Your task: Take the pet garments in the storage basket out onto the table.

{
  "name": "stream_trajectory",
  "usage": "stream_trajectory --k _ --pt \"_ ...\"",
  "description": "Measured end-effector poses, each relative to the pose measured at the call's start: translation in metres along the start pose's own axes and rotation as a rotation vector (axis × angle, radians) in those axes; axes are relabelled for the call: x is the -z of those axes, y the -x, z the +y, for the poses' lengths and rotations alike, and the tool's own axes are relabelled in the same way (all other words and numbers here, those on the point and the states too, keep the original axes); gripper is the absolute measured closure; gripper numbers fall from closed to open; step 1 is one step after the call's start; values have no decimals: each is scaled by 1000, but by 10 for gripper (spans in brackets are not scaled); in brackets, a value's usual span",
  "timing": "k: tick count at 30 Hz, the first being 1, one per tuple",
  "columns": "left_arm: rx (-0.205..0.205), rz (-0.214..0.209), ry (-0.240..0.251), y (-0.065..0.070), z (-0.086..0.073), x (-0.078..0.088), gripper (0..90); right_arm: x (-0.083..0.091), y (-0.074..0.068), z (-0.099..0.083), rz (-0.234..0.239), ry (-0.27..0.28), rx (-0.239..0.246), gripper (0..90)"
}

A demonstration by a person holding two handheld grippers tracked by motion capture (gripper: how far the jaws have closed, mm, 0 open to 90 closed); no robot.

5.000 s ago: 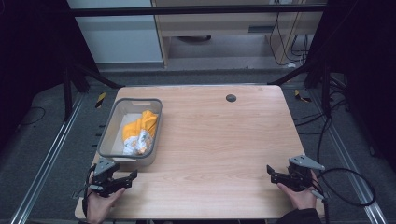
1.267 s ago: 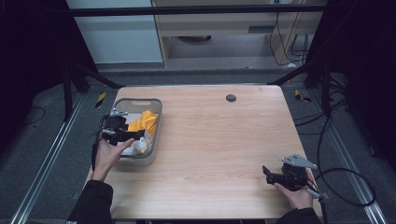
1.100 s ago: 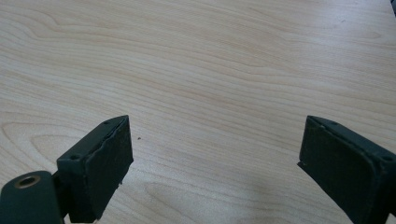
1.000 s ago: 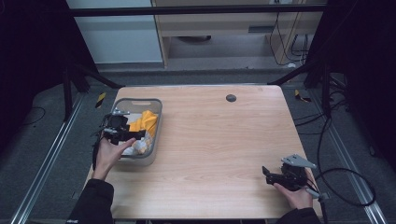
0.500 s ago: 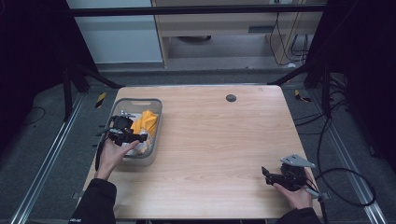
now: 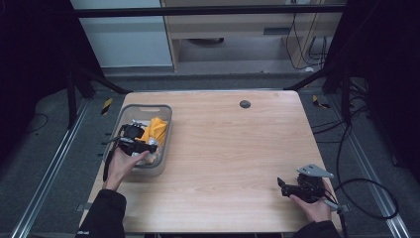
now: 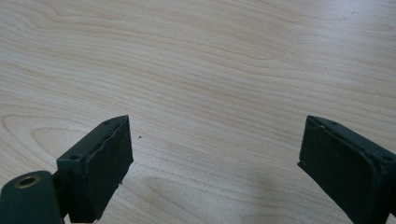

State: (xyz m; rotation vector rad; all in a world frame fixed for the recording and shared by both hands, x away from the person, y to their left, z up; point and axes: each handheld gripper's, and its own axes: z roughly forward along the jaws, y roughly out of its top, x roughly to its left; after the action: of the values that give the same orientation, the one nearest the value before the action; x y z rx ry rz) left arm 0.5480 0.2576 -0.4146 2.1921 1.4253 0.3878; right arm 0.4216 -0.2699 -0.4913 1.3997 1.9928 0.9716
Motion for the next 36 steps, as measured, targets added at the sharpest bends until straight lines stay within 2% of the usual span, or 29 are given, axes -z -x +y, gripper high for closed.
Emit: stream_trajectory --k 6,14,20,21,27,36 --pt "5 -6 -24 -1 -2 -6 484 0 0 0 2 -5 1 95" --pt "8 -19 -48 -1 -1 -10 574 -1 0 0 3 -7 5 94" --pt "12 -3 -66 -1 0 -13 634 0 -1 0 3 -7 2 94" --pt "9 1 -74 -1 0 -14 671 0 -1 0 3 -6 5 94" --pt "16 3 -82 -2 0 -14 754 0 -1 0 3 -9 10 94" --pt "7 25 -75 -2 0 -9 794 0 -1 0 2 -10 3 93"
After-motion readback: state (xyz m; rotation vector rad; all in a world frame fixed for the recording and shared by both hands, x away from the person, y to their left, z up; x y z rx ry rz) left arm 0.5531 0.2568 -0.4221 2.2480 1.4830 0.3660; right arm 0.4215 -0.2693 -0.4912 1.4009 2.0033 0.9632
